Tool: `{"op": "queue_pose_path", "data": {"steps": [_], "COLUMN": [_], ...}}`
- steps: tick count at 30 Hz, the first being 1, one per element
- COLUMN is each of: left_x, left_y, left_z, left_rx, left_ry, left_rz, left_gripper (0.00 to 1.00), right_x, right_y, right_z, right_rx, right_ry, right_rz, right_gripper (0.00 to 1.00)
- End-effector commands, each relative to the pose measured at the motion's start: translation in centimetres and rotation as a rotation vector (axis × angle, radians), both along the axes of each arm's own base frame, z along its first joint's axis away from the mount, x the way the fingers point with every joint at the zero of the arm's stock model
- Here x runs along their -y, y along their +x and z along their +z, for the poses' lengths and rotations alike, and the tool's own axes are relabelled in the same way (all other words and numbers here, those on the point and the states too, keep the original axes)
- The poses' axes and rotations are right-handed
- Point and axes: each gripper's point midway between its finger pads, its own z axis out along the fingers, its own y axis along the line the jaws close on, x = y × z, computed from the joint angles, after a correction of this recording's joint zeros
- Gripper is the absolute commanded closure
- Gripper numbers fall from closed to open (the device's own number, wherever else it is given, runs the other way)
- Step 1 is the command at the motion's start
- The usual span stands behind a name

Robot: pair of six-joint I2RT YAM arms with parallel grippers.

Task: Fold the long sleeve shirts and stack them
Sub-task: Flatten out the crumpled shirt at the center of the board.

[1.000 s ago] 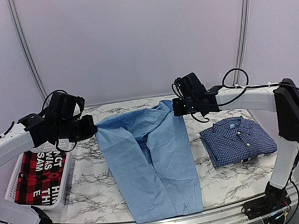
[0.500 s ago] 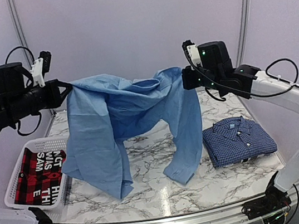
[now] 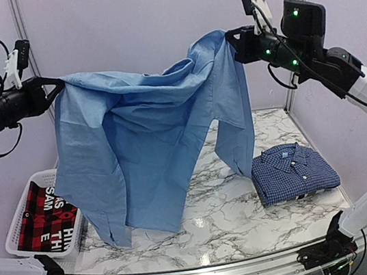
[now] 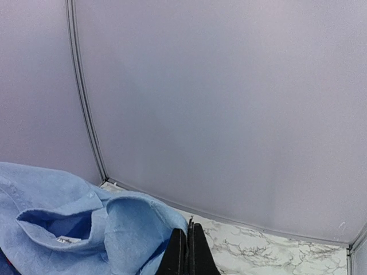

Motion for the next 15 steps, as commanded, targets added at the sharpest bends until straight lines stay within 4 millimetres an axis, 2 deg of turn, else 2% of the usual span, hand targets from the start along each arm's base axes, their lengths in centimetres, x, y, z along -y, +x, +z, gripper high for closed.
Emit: {"op": "queue_pose_path", "data": {"steps": [1,4,7,8,9,11,13,15], "left_x": [-0.5,1.0,3.1,3.7,3.9,4.2,4.4,4.3], "left_y": [6.2,10.6,14.7,16.4,17.6,19.9,21.5,22.3], "left_z": [-6.9,-12.8,-18.5,-21.0,-22.7,-24.6,-26.0,-26.6], "left_rx": [-0.255,-0.428,-0.554,-0.604,-0.632,-0.656,-0.675,-0.678], "left_ry": [0.049,0.050,0.070,0.084,0.092,0.105,0.117,0.125], "left_rz": [0.123,0.074,0.036,0.042,0.051,0.079,0.097,0.120], "left_gripper": [1.00,1.00,1.00,1.00,0.99,0.81,0.56,0.32], "right_x": [-2.5,-3.0,-3.1,-3.2,-3.2,-3.3,-3.3,-3.5], "right_y": [3.0,8.0,13.2,14.5,15.7,17.8,19.4,20.2], "right_z": [-2.8,-7.8,-13.9,-15.6,-17.4,-20.8,-23.7,-25.3], "right_rx": [-0.095,-0.221,-0.316,-0.342,-0.367,-0.417,-0.470,-0.511], "right_ry": [-0.086,-0.077,-0.123,-0.135,-0.146,-0.176,-0.198,-0.213], "right_rz": [0.014,0.032,-0.037,-0.058,-0.081,-0.128,-0.152,-0.160], "right_gripper": [1.00,1.00,1.00,1.00,1.00,1.00,0.99,0.86]}}
